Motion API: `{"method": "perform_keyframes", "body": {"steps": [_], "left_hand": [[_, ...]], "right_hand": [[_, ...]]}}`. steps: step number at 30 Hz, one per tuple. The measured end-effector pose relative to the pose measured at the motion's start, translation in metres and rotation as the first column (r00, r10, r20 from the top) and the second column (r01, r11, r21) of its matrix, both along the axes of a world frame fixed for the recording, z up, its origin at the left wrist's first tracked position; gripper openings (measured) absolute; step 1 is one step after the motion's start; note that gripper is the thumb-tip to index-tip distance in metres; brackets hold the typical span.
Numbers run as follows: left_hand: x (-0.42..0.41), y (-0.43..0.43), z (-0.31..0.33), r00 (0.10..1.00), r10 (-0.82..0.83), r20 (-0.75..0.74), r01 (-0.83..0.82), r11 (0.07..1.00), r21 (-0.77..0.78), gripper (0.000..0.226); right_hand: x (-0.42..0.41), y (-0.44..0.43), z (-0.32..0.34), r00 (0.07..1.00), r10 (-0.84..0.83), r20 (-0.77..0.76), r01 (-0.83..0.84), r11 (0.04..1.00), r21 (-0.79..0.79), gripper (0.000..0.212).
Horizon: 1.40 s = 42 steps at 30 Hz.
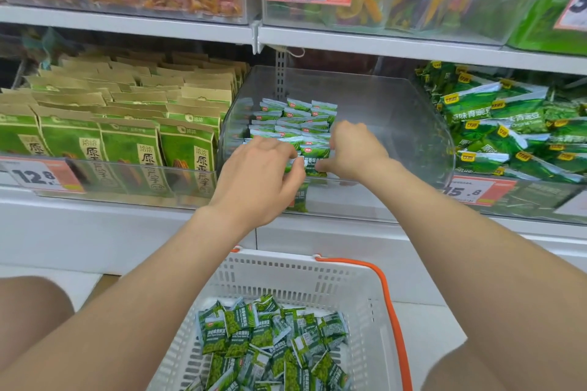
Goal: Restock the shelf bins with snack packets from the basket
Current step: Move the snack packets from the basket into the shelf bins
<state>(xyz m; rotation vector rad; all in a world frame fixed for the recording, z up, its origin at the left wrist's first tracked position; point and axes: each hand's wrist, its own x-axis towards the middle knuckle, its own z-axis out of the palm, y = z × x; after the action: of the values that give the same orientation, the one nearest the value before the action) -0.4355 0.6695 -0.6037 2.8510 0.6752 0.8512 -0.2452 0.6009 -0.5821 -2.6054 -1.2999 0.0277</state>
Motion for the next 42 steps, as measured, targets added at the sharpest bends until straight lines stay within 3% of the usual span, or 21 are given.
{"method": "perform_keyframes", "body": {"steps": [3,6,8,11,13,16,18,21,26,28,31,35,39,42], "left_hand": [[-0.003,-0.004,-0.005,0.983,-0.065,0.174,0.052,0.996,0.077,0.026],[-0.009,-0.012,-0.004,0.931,-0.144,0.336,0.054,0.963,0.265,0.016],[-0.016,-0.017,-0.006,0.904,-0.238,0.356,0.105,0.929,0.354,0.016],[-0.027,-0.025,-0.023,0.909,-0.333,0.249,0.215,0.889,0.405,0.020],[-0.033,-0.027,-0.040,0.931,-0.344,0.120,0.288,0.897,0.335,0.021],[-0.037,-0.029,-0.062,0.940,-0.280,-0.193,0.305,0.945,0.114,0.032],[-0.039,-0.031,-0.084,0.853,-0.182,-0.489,0.185,0.982,-0.043,0.034],[-0.043,-0.034,-0.123,0.721,-0.149,-0.676,0.092,0.989,-0.120,0.024],[-0.056,-0.033,-0.195,0.541,-0.186,-0.820,-0.084,0.959,-0.272,0.020],[-0.065,-0.030,-0.227,0.478,-0.204,-0.854,-0.154,0.938,-0.311,0.020],[-0.076,-0.025,-0.262,0.401,-0.215,-0.891,-0.205,0.927,-0.315,0.033],[-0.074,-0.017,-0.288,0.389,-0.206,-0.898,-0.256,0.912,-0.320,0.064],[-0.072,-0.011,-0.304,0.369,-0.317,-0.874,-0.270,0.863,-0.427,0.057],[-0.074,-0.009,-0.318,0.355,-0.320,-0.878,-0.262,0.868,-0.422,0.050]], "right_hand": [[0.002,-0.004,0.000,1.000,-0.013,-0.019,0.013,1.000,0.020,0.046],[-0.005,-0.015,0.007,1.000,-0.007,-0.003,0.008,0.985,0.173,0.034],[-0.017,-0.027,0.017,0.997,0.044,0.060,-0.060,0.951,0.305,0.026],[-0.054,-0.050,0.035,0.969,0.231,0.090,-0.248,0.886,0.392,0.018],[-0.083,-0.065,0.037,0.921,0.378,0.091,-0.388,0.878,0.280,0.017],[-0.112,-0.083,0.019,0.883,0.463,0.079,-0.460,0.886,-0.060,0.015],[-0.123,-0.092,-0.002,0.864,0.503,0.027,-0.482,0.840,-0.250,0.013],[-0.128,-0.100,-0.037,0.839,0.539,-0.070,-0.504,0.723,-0.471,0.029],[-0.122,-0.101,-0.077,0.835,0.515,-0.196,-0.498,0.551,-0.670,0.014],[-0.120,-0.095,-0.083,0.825,0.516,-0.230,-0.520,0.536,-0.665,0.023],[-0.119,-0.082,-0.089,0.817,0.532,-0.223,-0.534,0.551,-0.641,0.013],[-0.116,-0.069,-0.093,0.795,0.562,-0.229,-0.563,0.543,-0.623,0.010],[-0.113,-0.064,-0.102,0.797,0.561,-0.223,-0.546,0.513,-0.662,0.009],[-0.113,-0.061,-0.107,0.796,0.557,-0.238,-0.549,0.497,-0.672,0.016]]}}
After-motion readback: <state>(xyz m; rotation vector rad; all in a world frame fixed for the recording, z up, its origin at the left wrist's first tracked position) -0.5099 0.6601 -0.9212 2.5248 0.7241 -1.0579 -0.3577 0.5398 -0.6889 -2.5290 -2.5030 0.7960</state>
